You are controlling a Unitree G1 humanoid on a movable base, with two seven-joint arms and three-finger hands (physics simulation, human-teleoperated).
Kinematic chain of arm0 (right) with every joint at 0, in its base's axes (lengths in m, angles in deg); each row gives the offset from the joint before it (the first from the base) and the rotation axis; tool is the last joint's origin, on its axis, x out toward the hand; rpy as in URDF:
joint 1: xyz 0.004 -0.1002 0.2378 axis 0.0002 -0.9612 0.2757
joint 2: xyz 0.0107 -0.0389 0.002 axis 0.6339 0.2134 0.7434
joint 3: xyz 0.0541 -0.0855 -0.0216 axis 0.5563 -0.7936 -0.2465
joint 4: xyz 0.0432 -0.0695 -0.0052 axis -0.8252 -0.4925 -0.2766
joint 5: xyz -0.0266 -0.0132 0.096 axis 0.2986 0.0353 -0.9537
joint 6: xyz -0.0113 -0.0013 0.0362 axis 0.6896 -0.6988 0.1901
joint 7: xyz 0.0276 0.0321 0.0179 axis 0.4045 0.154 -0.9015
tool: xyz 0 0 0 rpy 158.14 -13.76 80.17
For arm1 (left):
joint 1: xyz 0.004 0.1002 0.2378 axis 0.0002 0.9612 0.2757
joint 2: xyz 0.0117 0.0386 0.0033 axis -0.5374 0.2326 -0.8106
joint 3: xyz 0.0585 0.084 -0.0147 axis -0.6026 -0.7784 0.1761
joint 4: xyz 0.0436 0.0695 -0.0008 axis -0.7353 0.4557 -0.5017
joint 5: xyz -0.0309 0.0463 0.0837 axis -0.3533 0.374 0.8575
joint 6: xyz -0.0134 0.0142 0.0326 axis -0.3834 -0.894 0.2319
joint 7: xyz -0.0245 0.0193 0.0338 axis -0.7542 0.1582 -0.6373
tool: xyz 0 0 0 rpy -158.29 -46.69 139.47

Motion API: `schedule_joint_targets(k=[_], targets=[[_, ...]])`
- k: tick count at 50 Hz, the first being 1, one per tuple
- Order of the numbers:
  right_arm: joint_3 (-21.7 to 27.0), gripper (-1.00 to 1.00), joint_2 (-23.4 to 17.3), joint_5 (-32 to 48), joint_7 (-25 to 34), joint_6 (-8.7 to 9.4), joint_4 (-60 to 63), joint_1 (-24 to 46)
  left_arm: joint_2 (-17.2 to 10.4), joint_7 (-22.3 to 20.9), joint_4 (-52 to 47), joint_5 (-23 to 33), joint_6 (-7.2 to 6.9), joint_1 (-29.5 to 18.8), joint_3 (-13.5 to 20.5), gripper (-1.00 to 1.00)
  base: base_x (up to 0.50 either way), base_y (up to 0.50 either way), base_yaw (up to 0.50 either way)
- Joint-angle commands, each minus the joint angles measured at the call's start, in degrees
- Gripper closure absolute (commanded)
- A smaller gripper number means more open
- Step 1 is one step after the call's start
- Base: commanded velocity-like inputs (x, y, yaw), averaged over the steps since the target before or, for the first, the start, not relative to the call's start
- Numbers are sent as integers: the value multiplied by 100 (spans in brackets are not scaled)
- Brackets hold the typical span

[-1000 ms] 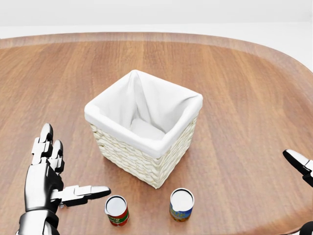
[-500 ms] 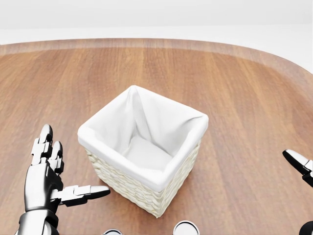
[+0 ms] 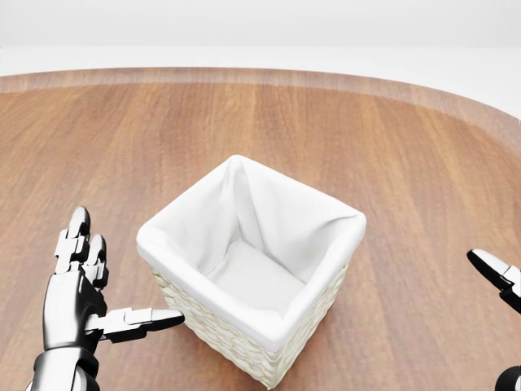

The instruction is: Pick up the alphabet soup and the cream cheese box, and put them in the basket.

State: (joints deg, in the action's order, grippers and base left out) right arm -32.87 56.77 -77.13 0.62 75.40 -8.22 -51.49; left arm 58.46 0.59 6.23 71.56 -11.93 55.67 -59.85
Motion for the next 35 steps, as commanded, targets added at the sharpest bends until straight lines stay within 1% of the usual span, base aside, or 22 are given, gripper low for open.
schedule_joint_targets(k=[1,6,10,14,15,16,17,18,19,20,21,23,24,25,27,28,29,31,32,33,34,35], targets=[[-13,-100,-18,-3,0,0,-24,17,-14,-15,113,-4,58,-52,7,-100,24,1,0],[-6,-100,-17,-12,0,0,-51,22,-8,-1,-23,0,7,3,1,-100,23,1,0],[-6,-100,-13,-5,0,0,-50,13,-6,17,-120,42,-17,41,-4,-100,2,0,0],[-1,-100,-5,-3,0,0,-36,6,-40,56,-19,-110,-68,-36,140,-100,0,0,0],[-4,-100,-4,-4,0,0,9,-2,-38,104,-96,-111,-62,-12,156,-100,0,0,0],[-4,-100,-5,-2,0,0,-5,2,-64,283,-146,86,60,-4,172,-100,0,0,0],[-5,-100,-5,-1,0,0,0,2,-54,298,-202,79,27,20,171,-100,0,0,0],[-3,-100,-6,-6,0,0,5,3,-51,382,-230,157,85,33,177,-100,0,0,0],[0,-100,-9,-27,0,0,-7,10,-61,545,-318,310,38,34,187,-100,0,0,0],[2,-100,-12,-29,0,0,-14,15,-34,591,-398,253,-113,31,210,-100,0,0,0],[2,-100,-13,-33,0,0,-16,14,-32,613,-430,221,-192,32,223,-100,0,0,0],[-5,-100,-11,-25,0,0,0,9,-23,737,-662,171,-443,63,283,-100,0,0,0],[-5,-100,-11,-25,0,0,20,6,-16,801,-727,177,-513,78,293,-100,0,0,0],[3,-100,-12,-30,0,0,25,4,-39,883,-797,307,-455,100,283,-100,0,0,0],[6,-100,-12,-30,0,0,38,4,-82,828,-764,522,-230,149,208,-100,0,0,0],[5,-100,-12,-21,0,0,7,9,-73,819,-1084,599,-582,186,169,-100,0,0,0],[6,-100,-12,-24,0,0,-15,10,-89,811,-1249,707,-582,210,172,-100,0,0,0],[5,-100,-9,-28,0,0,13,0,-62,1005,-1368,967,-582,209,221,-100,0,0,0],[7,-100,-14,-28,0,0,-24,12,-31,760,-1420,653,-582,277,278,-100,0,0,0],[6,-100,-15,-28,0,0,-24,12,-22,684,-1460,544,-582,309,317,-100,0,0,0],[6,-100,-13,-26,0,0,9,1,-45,727,-1511,634,-582,328,342,-100,0,0,0],[7,-100,-16,-20,0,0,-47,15,-43,641,-1586,573,-582,364,356,-100,0,0,0]])
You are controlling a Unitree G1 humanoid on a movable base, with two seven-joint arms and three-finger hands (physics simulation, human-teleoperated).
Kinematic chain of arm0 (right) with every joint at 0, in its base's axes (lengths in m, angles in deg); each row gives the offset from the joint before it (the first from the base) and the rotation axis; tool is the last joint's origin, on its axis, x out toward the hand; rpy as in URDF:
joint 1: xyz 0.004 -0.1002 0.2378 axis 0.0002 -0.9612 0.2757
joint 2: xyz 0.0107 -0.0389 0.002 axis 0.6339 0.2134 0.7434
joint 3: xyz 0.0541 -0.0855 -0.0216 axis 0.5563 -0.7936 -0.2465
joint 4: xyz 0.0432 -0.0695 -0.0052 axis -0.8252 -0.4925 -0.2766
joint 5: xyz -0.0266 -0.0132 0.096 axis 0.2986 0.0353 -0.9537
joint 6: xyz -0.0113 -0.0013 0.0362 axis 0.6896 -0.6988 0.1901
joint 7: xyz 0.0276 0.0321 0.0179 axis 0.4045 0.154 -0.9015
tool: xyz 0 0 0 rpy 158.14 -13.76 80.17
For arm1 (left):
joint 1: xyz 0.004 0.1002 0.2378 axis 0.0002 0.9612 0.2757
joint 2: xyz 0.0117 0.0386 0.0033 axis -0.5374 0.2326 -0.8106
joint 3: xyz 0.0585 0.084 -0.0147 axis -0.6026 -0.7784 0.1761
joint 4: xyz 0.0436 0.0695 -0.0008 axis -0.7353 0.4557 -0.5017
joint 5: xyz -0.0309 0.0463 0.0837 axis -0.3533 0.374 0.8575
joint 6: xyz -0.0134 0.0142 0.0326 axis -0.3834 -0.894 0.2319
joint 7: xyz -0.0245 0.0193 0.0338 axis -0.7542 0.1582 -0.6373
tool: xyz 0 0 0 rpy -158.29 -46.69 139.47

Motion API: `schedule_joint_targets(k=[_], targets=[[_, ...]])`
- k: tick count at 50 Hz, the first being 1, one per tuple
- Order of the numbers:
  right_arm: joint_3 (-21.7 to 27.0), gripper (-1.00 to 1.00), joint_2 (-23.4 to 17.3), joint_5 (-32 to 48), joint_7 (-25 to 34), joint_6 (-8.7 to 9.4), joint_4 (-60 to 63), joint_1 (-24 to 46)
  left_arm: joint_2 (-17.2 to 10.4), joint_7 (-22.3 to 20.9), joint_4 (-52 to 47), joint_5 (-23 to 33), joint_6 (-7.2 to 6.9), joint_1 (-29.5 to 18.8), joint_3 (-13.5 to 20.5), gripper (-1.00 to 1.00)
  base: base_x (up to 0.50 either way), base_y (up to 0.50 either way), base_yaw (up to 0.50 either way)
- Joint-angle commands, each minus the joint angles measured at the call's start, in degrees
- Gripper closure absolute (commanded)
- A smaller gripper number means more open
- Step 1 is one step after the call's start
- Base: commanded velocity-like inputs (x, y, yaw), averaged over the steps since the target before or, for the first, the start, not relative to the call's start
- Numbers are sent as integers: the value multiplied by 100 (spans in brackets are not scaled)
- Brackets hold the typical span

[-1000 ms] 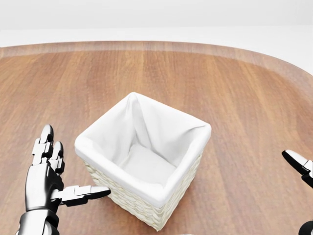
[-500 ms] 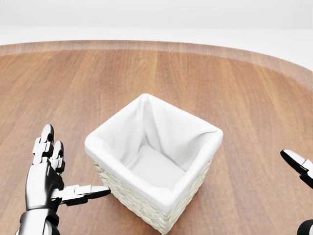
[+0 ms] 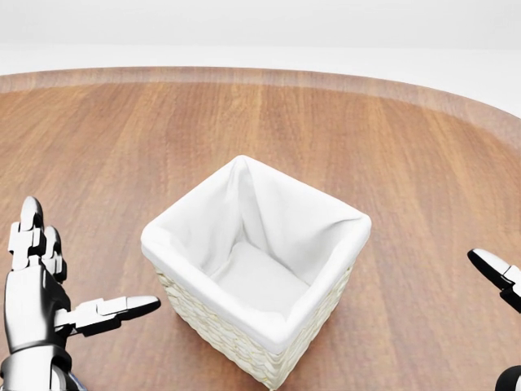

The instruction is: Pick up the alphabet soup and the cream cheese box, and put them in the basket.

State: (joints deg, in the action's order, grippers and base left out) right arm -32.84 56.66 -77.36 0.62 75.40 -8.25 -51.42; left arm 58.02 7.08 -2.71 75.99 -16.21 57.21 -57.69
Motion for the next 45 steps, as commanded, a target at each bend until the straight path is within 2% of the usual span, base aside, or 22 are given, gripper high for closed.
schedule_joint_targets(k=[1,3,6,7,10,12,13,15,18,19,20,21,26,30,32,34,37,42,45], targets=[[2,-100,-5,5,0,0,-30,4,9,75,-902,166,-154,255,216,-100,0,0,0],[3,-100,-4,11,0,0,-7,0,-22,169,-962,320,-154,246,293,-100,0,0,0],[6,-100,-3,-26,0,0,-23,7,-60,7,-1278,202,-154,269,468,-100,0,0,0],[4,-100,-3,-14,0,0,-24,4,-33,-162,-1500,-59,-154,394,611,-100,0,0,0],[9,-100,-5,-16,0,0,0,-2,-74,-251,-1601,78,-154,444,659,-100,0,0,0],[18,-100,-7,-27,0,0,6,8,-103,-180,-1655,534,-154,501,629,-100,0,0,0],[21,-100,-11,-25,0,0,-8,15,-70,-190,-1663,588,-154,517,646,-100,0,0,0],[17,-100,-14,-29,0,16,47,14,-34,67,-1790,1088,-154,549,621,-100,0,0,0],[11,-100,-15,-29,0,0,-16,23,29,74,-1955,1294,-154,543,590,-100,0,0,0],[15,-100,-18,-41,0,0,5,27,-14,289,-1920,1716,-154,584,551,-100,0,0,0],[15,-100,-20,-42,0,0,-8,30,38,448,-1946,1843,-154,604,606,-100,0,0,0],[15,-100,-21,-43,0,0,-34,33,6,451,-1984,2119,-154,615,567,-100,0,0,0],[10,-100,-25,-46,0,0,-18,28,-39,607,-1941,2582,-154,583,629,-100,0,0,0],[7,-100,-25,-35,0,0,-70,36,-13,477,-2009,2710,-154,500,602,-100,0,0,0],[5,-100,-24,-34,0,0,-60,29,-43,491,-2107,3162,-154,501,519,-100,0,0,0],[14,-100,-21,-72,0,0,-5,25,-122,496,-2206,3956,-154,529,373,-100,0,0,0],[29,-100,-11,-93,0,0,79,4,-167,502,-2202,4857,-154,452,258,-100,0,0,0],[30,-100,7,-74,0,0,145,-22,-166,374,-2404,5959,-154,435,40,-100,0,0,0],[27,-100,15,-38,0,0,85,-19,-108,263,-2526,6424,-154,468,-52,-100,0,0,0]])
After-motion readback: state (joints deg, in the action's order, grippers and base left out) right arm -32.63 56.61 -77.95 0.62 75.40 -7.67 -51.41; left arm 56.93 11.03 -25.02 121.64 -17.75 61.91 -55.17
